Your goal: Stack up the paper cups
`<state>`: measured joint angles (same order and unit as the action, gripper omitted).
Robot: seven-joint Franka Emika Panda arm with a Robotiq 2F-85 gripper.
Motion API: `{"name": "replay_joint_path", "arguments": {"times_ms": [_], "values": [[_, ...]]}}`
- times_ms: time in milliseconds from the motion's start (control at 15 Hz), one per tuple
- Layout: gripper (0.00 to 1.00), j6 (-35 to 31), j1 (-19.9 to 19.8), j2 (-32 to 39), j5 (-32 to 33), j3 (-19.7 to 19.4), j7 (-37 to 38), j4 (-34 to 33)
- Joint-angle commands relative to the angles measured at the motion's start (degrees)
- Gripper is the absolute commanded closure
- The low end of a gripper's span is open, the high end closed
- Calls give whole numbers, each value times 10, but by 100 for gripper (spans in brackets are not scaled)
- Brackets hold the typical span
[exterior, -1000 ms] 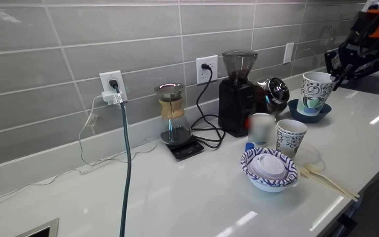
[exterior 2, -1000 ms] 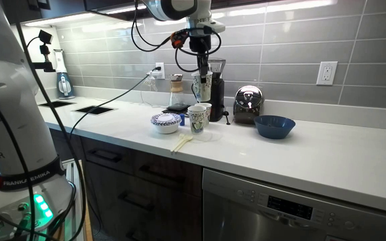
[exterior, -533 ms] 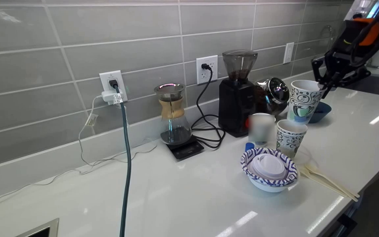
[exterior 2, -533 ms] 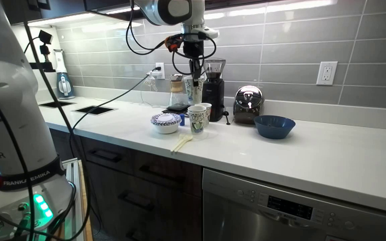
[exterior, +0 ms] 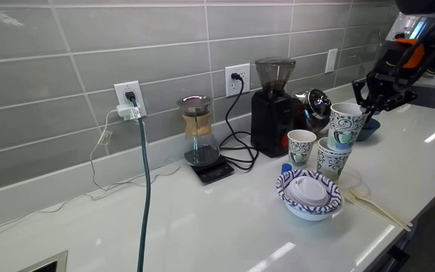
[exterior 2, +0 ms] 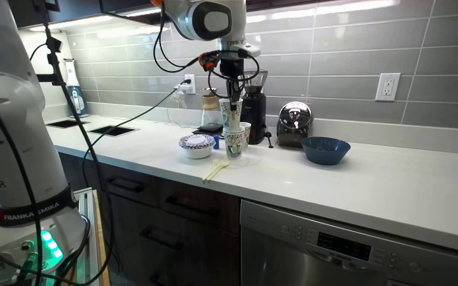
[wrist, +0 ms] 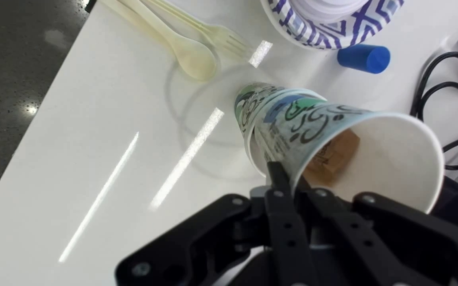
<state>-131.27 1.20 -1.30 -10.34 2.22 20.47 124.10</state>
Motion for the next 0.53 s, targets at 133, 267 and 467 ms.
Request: {"name": "replay_joint_path", "arguments": {"times_ms": [133,267,467], "values": [[99,-26,3,19,-9,0,-18,-6],[99,-30,3,17,-14,-1,-18,-7],[99,-35,3,17,-22,-1,-19,-8]]}}
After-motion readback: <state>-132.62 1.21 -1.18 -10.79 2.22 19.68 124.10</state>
